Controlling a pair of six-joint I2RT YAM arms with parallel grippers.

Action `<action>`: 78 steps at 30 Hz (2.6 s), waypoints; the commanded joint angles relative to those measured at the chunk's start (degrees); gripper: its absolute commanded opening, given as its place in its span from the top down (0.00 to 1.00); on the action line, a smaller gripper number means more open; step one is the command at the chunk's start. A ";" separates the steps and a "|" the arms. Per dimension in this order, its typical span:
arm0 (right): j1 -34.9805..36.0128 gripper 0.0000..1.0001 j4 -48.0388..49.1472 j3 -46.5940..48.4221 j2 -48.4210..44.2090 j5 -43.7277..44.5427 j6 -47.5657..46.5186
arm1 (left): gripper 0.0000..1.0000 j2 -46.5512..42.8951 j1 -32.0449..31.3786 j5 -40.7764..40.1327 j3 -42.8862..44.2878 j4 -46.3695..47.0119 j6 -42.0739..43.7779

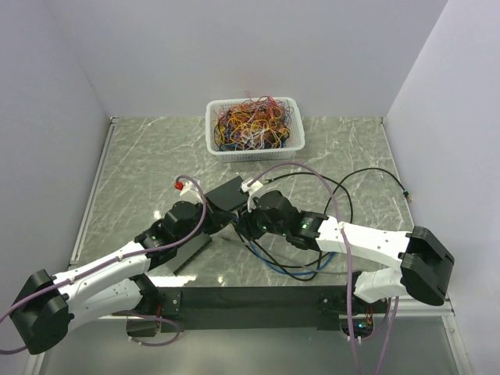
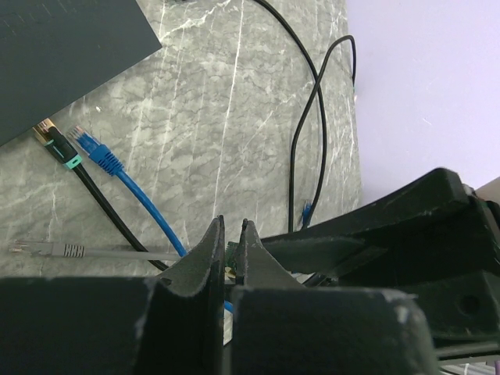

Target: Insert the plug into the switch port

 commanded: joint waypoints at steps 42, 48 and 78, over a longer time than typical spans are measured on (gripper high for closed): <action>0.30 0.69 3.21 1.57 0.06 2.31 0.52 | 0.99 1.77 -0.41 -0.93 2.39 0.58 0.30; 0.38 0.70 3.39 1.57 0.94 1.08 0.61 | 0.99 1.41 -0.41 -1.28 2.47 0.23 0.39; -4.53 1.00 -4.43 2.98 6.46 10.83 2.98 | 0.41 11.85 7.75 -1.65 8.97 0.21 10.84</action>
